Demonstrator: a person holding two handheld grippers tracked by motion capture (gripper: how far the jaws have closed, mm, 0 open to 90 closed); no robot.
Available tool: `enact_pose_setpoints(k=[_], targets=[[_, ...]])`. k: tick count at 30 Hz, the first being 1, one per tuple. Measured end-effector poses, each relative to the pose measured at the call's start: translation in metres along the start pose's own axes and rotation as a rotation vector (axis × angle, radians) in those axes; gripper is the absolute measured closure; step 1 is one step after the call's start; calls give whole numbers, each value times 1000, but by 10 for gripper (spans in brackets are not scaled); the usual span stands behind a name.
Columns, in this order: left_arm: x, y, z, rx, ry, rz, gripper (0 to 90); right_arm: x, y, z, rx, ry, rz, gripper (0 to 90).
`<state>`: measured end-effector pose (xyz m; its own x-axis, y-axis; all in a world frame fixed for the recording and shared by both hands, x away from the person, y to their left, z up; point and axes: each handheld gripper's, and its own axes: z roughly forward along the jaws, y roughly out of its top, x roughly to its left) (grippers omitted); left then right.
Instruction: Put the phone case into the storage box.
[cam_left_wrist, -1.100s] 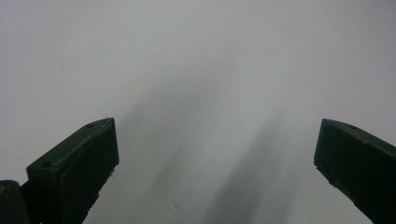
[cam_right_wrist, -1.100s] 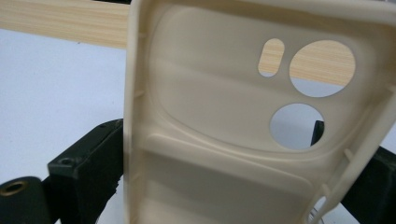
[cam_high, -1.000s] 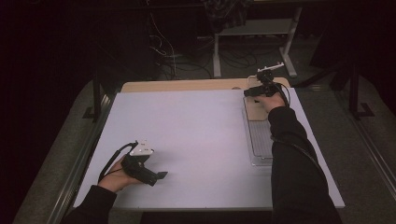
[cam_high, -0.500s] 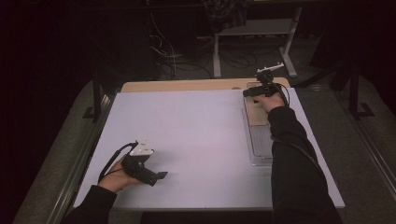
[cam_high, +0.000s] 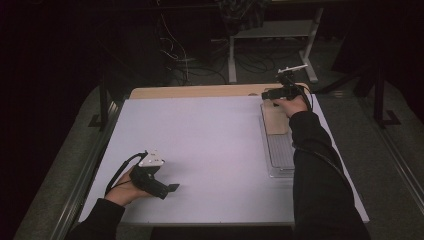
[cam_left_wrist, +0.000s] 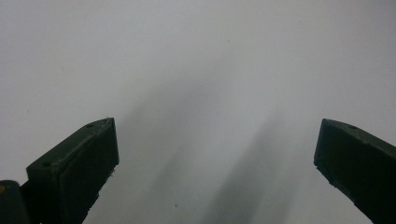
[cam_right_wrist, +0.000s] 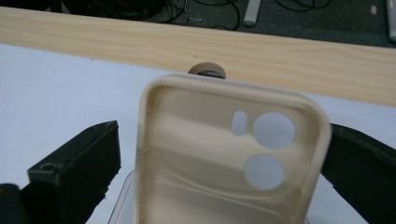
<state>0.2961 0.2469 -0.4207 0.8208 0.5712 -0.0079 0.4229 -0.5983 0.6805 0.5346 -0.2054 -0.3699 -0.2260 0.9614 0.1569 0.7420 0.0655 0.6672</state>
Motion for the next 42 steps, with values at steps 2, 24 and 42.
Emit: enact_pose_setpoints(k=[2,24,42], targets=[[0,0,0,2,1,4,0,0,2,-3,-12,2,-7,0],[0,3,1,6,-6,20,0,10,-6,-45,-69,113,-103,0],[4,7,-4,-8,-34,29,0,18,-48,-80,-78,269,-160,0]])
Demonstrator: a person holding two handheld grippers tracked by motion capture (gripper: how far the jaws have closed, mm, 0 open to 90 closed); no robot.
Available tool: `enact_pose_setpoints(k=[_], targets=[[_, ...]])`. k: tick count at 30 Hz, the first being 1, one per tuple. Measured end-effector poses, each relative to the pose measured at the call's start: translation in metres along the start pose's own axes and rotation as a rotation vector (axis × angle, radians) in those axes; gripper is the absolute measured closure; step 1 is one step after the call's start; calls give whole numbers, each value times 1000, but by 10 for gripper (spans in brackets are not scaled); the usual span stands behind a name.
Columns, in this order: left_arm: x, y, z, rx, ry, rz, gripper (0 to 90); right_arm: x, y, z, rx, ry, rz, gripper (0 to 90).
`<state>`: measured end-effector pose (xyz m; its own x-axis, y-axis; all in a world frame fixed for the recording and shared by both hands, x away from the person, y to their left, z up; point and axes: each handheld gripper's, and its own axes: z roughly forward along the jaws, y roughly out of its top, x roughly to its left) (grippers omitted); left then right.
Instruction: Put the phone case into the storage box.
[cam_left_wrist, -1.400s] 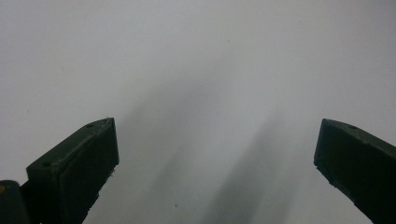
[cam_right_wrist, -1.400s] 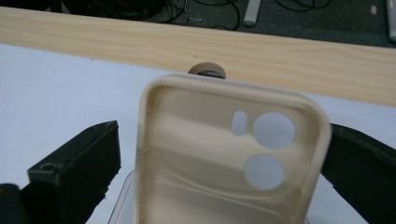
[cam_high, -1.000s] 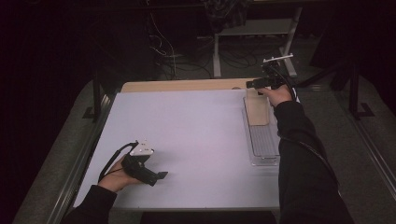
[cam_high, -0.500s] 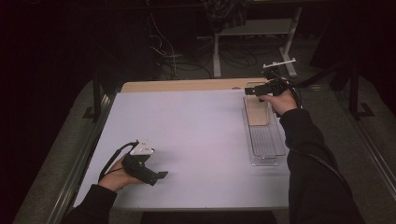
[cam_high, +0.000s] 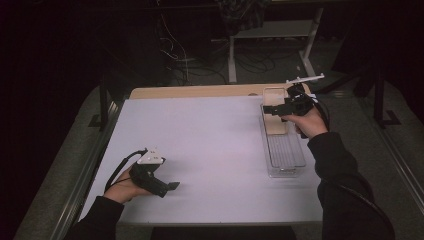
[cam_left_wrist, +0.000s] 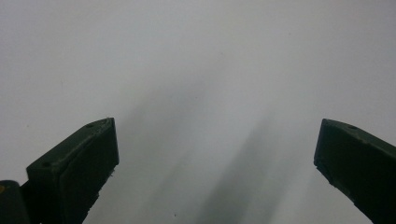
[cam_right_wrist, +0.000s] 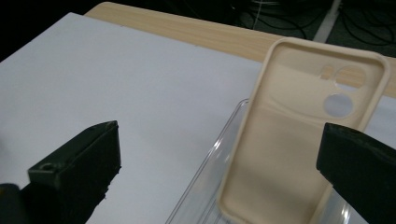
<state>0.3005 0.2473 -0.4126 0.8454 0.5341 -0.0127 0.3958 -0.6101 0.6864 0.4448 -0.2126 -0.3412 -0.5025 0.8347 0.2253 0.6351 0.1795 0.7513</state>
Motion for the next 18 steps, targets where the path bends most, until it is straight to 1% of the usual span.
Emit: enact_pose_setpoints(k=[3,4,7,8,10,11,12,14,17,18], targets=[[1,1,-1,-6,-3,7,0,5,-6,-6,-3,18,-20,0],[0,2,-1,-14,-6,-1,0,8,-8,-8,-3,23,-25,0],[1,4,-3,-23,-3,-3,0,14,-15,-14,-19,49,-41,0],[1,4,-4,-32,-5,-12,0,17,-17,-16,-22,56,-49,0],[2,6,-6,-29,-10,-4,0,23,-21,-19,-26,72,-62,0],[2,7,-7,-38,-9,-7,0,26,-24,-21,-26,79,-68,0],[3,7,-8,-37,-11,4,0,29,-27,-22,-24,89,-71,0],[3,9,-9,-44,-17,7,0,34,-34,-23,-18,99,-81,0],[2,11,-10,-49,-28,5,0,42,-43,-25,-17,116,-106,0],[1,11,-10,-53,-32,2,0,44,-45,-26,-9,120,-104,0]])
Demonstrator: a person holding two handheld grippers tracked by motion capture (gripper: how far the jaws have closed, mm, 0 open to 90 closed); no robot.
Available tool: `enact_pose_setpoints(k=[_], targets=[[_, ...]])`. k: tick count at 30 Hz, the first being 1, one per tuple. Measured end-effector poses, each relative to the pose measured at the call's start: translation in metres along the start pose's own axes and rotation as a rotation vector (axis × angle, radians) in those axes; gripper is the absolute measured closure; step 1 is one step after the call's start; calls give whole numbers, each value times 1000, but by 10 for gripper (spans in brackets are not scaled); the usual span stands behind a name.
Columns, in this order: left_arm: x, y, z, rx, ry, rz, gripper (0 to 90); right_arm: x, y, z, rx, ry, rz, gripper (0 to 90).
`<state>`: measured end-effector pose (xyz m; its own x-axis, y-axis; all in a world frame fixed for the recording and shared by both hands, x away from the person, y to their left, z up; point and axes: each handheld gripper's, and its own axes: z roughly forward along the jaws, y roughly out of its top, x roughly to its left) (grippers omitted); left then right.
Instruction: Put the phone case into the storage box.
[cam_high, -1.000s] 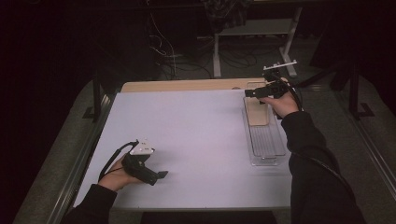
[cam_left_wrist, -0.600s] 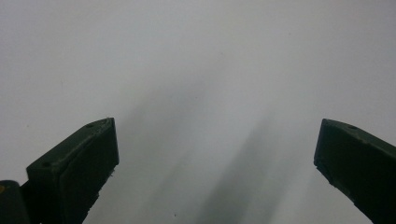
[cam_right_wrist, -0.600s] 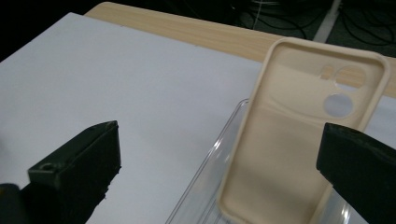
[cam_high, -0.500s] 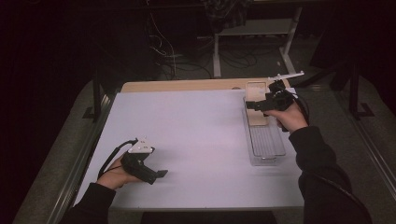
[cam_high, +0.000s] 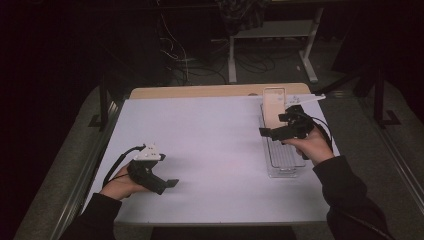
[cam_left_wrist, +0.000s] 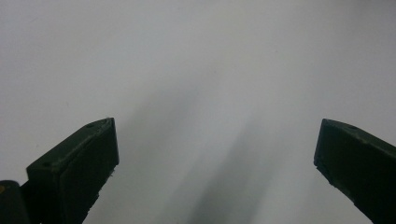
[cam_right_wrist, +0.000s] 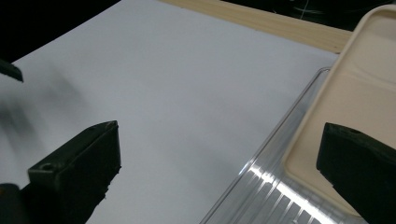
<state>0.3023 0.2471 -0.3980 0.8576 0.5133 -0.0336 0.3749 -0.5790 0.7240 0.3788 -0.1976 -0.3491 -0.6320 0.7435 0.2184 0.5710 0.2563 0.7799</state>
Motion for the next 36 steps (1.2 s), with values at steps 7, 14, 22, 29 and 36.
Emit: enact_pose_setpoints(k=[7,14,22,29,36], targets=[[-1,0,0,6,-5,12,0,12,-15,-7,-5,21,-43,0],[0,0,-1,10,-7,16,0,19,-30,-11,30,27,-86,0],[0,1,-2,12,-9,21,0,26,-48,-17,48,51,-100,0],[0,1,-3,8,-12,25,0,32,-62,-19,75,59,-105,0],[1,1,-4,11,-14,41,0,34,-74,-20,103,65,-120,0]])
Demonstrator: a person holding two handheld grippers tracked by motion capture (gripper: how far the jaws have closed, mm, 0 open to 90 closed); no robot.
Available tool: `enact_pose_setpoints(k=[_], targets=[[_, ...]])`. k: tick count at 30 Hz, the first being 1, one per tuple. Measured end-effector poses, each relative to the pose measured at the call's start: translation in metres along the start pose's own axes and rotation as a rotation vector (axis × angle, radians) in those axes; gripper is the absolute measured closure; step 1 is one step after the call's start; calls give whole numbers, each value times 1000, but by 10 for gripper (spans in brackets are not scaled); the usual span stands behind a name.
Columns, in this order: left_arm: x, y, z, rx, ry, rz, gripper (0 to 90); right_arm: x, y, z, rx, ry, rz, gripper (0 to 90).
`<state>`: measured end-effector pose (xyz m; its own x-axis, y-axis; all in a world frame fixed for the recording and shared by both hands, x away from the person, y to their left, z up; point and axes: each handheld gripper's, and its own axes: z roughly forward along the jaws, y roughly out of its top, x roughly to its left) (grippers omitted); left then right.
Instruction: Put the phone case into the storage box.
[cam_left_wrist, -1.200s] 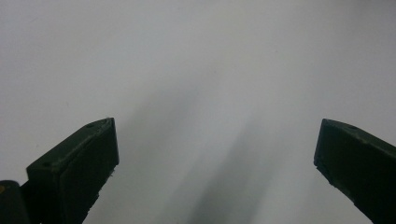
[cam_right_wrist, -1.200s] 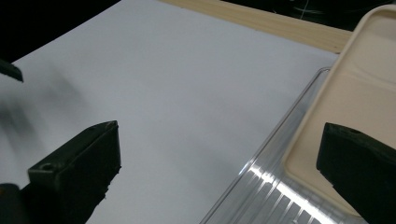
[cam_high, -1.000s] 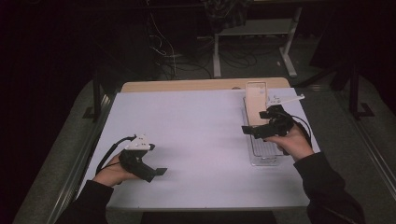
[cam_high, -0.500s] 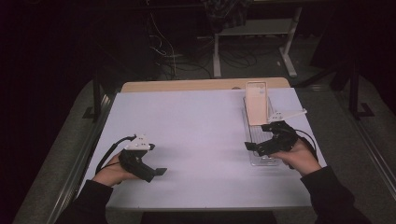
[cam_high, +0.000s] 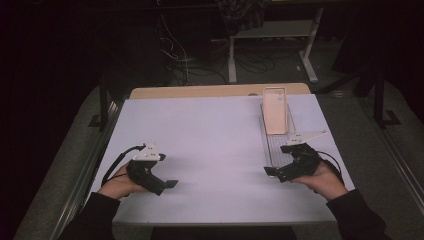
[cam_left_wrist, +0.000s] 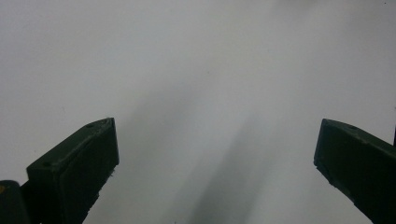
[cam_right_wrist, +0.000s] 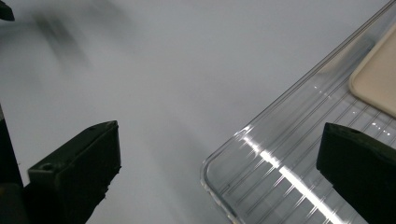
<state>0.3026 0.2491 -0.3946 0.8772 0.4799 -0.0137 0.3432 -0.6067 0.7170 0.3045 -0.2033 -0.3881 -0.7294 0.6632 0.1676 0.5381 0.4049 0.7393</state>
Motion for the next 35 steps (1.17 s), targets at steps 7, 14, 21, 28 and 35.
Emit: enact_pose_setpoints(k=[7,14,21,28,35], targets=[[-1,0,0,-1,-7,-11,0,4,-9,2,27,9,1,0],[-1,-1,0,-2,-5,-11,0,5,-16,2,41,12,3,0],[-1,-1,-1,-19,-9,-19,0,4,-20,2,42,8,-2,0],[-1,-2,-2,-18,-8,-17,0,4,-21,2,45,7,-5,0],[0,-2,-1,-15,-9,-7,0,3,-21,2,38,5,-19,0]])
